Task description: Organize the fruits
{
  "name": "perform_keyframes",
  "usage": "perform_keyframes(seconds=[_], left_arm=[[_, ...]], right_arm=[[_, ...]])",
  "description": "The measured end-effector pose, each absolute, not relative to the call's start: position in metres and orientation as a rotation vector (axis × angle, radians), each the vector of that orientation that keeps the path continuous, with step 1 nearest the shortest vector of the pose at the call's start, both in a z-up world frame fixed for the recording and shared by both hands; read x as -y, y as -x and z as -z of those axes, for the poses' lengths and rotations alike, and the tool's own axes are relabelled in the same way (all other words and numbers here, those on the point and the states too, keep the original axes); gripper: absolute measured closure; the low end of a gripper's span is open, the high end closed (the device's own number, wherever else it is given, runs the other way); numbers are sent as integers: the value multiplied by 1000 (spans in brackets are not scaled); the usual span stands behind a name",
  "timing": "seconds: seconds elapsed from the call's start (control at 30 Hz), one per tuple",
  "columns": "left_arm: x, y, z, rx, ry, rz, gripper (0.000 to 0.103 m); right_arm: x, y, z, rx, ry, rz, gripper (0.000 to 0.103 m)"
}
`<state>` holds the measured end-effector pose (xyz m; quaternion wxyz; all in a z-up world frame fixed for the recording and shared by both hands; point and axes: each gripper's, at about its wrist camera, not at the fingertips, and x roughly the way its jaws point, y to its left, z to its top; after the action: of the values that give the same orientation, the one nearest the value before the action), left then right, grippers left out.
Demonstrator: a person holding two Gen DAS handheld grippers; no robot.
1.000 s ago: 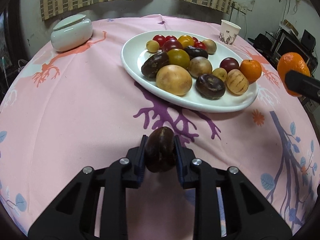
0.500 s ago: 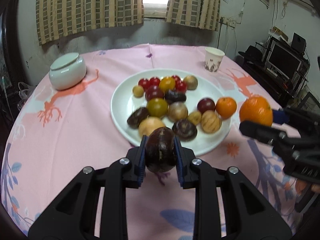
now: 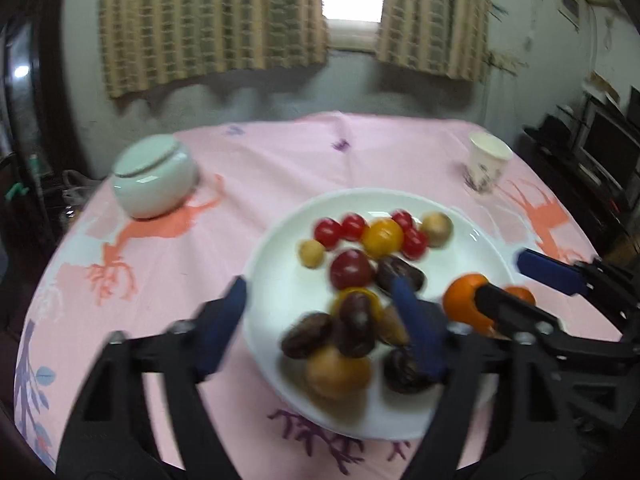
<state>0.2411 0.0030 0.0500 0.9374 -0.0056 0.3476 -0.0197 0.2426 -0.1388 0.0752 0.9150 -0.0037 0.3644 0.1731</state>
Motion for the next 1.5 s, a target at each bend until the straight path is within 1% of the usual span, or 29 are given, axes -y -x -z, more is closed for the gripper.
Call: perform_keyframes(seconds=[0.03, 0.2, 0.4, 0.67, 1.03, 1.37, 1.5], left_arm=[[-7, -238, -53, -694, 39, 62, 16], [-17, -224, -58, -700, 52, 64, 16], [-5, -187, -50, -725, -39, 83, 10], [4, -136, -48, -720, -63, 83, 4], [4, -97, -40, -735, -50, 75, 2], [-8, -96, -26, -765, 1, 54, 2], [-8, -94, -21, -735, 2, 51, 2]], right_arm=[[143, -240, -77, -727, -5, -355, 36], [156, -226, -82, -738, -19, -355, 36], [159, -195, -81, -765, -15, -367, 36], [166, -149, -78, -785, -10, -333, 35], [172, -114, -63, -803, -7, -287, 35], [174, -110, -49, -806, -9, -290, 35], [174, -112, -43, -821, -4, -303, 35]])
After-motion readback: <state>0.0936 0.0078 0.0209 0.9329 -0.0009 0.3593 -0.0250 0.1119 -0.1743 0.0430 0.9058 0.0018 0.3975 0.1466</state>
